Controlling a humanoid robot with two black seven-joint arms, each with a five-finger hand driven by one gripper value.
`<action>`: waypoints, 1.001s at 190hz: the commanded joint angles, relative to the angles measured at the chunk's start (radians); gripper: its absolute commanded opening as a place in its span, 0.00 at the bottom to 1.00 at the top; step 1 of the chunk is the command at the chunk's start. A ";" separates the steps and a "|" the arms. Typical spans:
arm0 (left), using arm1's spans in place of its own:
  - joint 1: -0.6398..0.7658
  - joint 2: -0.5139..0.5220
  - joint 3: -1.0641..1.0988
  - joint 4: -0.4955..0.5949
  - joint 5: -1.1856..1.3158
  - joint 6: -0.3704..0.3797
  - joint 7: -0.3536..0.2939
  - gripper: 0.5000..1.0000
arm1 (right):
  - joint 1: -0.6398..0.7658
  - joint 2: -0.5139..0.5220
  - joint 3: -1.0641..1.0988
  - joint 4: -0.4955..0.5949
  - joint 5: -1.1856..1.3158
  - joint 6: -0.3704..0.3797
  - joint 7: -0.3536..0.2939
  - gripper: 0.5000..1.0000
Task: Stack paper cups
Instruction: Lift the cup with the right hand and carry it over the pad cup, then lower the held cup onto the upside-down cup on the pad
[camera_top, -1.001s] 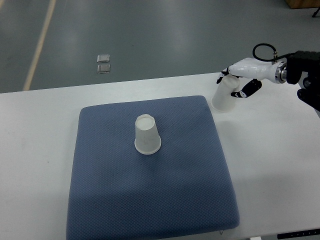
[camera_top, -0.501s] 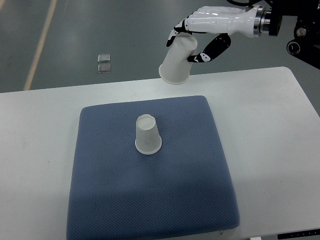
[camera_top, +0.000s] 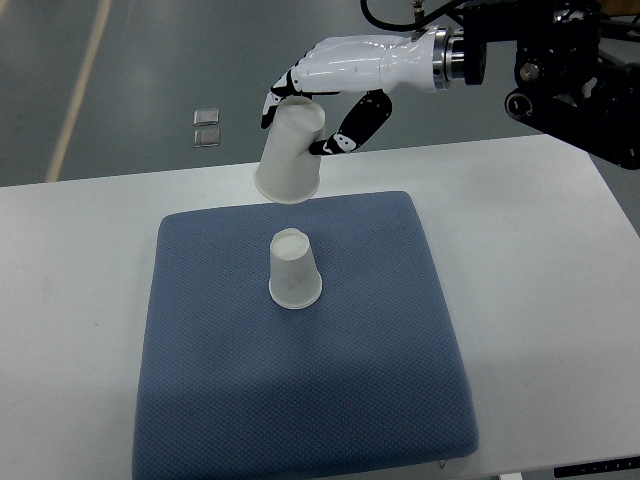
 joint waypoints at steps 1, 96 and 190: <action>0.000 0.000 -0.001 0.000 0.000 0.000 0.000 1.00 | -0.002 0.030 -0.002 0.000 -0.001 0.025 0.005 0.11; 0.000 0.000 0.001 0.000 0.000 0.000 0.000 1.00 | -0.012 0.095 -0.011 -0.048 -0.004 0.054 0.029 0.11; 0.000 0.000 0.001 0.000 0.000 0.000 0.000 1.00 | -0.053 0.095 -0.011 -0.049 -0.068 0.060 0.046 0.11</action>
